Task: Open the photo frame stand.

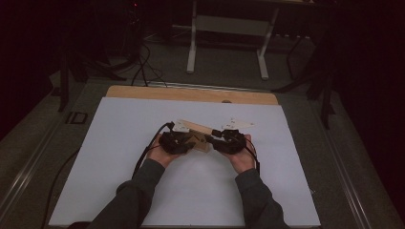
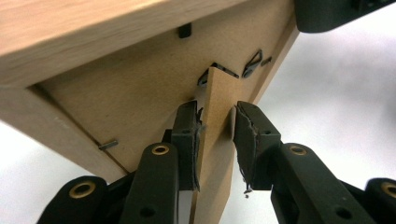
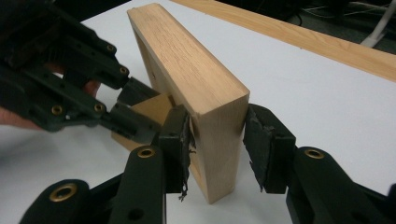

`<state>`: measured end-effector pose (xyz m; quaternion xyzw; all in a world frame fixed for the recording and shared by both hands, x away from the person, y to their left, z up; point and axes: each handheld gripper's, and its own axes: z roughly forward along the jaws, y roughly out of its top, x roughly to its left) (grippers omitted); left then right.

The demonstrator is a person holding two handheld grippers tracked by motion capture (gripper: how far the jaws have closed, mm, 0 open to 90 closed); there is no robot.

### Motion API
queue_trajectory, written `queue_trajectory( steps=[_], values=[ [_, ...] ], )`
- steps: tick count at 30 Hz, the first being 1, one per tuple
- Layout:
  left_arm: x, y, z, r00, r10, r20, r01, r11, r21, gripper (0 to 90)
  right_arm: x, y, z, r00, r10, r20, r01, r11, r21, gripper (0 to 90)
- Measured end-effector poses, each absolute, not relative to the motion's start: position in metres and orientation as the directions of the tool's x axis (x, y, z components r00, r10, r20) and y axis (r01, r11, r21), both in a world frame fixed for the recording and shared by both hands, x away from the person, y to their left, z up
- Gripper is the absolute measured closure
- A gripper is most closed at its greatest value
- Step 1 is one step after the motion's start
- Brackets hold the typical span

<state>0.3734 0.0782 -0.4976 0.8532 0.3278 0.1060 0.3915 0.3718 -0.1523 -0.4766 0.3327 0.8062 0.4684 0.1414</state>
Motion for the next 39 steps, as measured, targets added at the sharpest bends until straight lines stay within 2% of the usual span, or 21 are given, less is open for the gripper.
queue_trajectory(
  steps=[9, 18, 20, 26, 39],
  values=[
    [0.372, 0.080, -0.498, 0.772, 0.630, -0.085, 0.476, -0.483, 0.735, 70.9, 0.367, -0.154, -0.478, -0.741, 0.663, 0.105, 0.407, 0.319, 0.856, 59.6],
    [0.371, 0.082, -0.500, 0.779, 0.621, -0.088, 0.471, -0.487, 0.735, 70.9, 0.370, -0.148, -0.482, -0.777, 0.624, 0.080, 0.379, 0.364, 0.851, 50.2],
    [0.371, 0.082, -0.500, 0.779, 0.622, -0.081, 0.468, -0.490, 0.735, 73.7, 0.370, -0.146, -0.482, -0.777, 0.626, 0.069, 0.372, 0.367, 0.852, 51.0],
    [0.372, 0.081, -0.500, 0.777, 0.624, -0.078, 0.463, -0.484, 0.742, 74.4, 0.364, -0.146, -0.479, -0.760, 0.650, -0.006, 0.327, 0.390, 0.861, 58.9],
    [0.375, 0.072, -0.500, 0.788, 0.614, -0.036, 0.434, -0.513, 0.741, 74.4, 0.358, -0.149, -0.478, -0.750, 0.659, -0.063, 0.290, 0.412, 0.864, 59.0]
  ],
)
